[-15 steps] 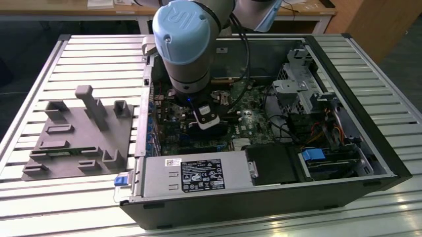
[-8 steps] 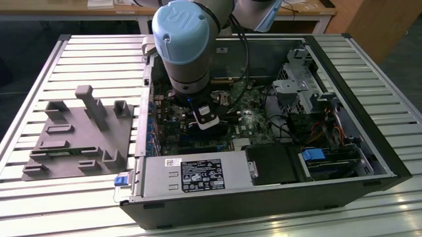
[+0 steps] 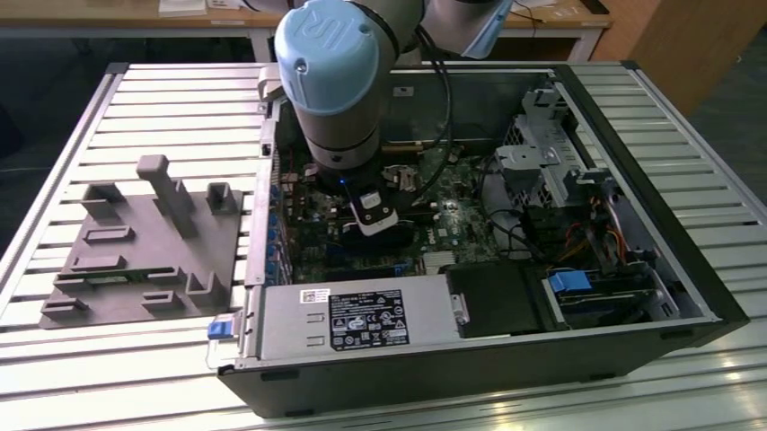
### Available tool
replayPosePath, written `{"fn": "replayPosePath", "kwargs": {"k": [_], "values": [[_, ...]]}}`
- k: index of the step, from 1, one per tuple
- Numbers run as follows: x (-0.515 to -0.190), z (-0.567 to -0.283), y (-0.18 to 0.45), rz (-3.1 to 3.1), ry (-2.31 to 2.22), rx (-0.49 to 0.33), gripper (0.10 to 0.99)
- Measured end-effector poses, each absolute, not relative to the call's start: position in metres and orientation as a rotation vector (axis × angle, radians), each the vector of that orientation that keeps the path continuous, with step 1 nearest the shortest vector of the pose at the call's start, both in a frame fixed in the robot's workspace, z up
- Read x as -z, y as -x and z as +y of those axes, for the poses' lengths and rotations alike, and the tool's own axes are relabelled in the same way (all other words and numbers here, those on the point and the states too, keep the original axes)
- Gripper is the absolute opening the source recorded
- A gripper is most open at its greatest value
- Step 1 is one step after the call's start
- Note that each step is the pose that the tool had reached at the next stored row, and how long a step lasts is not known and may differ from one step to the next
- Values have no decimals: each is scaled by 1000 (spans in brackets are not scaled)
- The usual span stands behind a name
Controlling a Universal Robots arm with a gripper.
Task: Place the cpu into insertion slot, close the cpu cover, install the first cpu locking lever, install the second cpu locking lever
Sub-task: 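Install the second cpu locking lever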
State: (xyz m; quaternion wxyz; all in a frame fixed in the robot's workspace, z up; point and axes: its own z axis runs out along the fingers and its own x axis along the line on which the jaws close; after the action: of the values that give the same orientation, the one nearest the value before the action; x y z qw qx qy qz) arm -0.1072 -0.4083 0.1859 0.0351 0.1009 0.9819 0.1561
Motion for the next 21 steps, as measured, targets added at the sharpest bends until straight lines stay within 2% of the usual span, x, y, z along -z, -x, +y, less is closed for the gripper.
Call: {"fn": "replayPosePath", "kwargs": {"k": [5, 14, 21], "values": [[-189, -409, 108, 3019, -310, -477, 102], [-189, -407, 107, 3012, -313, -540, 102], [-189, -405, 102, 3012, -313, -543, 102]]}}
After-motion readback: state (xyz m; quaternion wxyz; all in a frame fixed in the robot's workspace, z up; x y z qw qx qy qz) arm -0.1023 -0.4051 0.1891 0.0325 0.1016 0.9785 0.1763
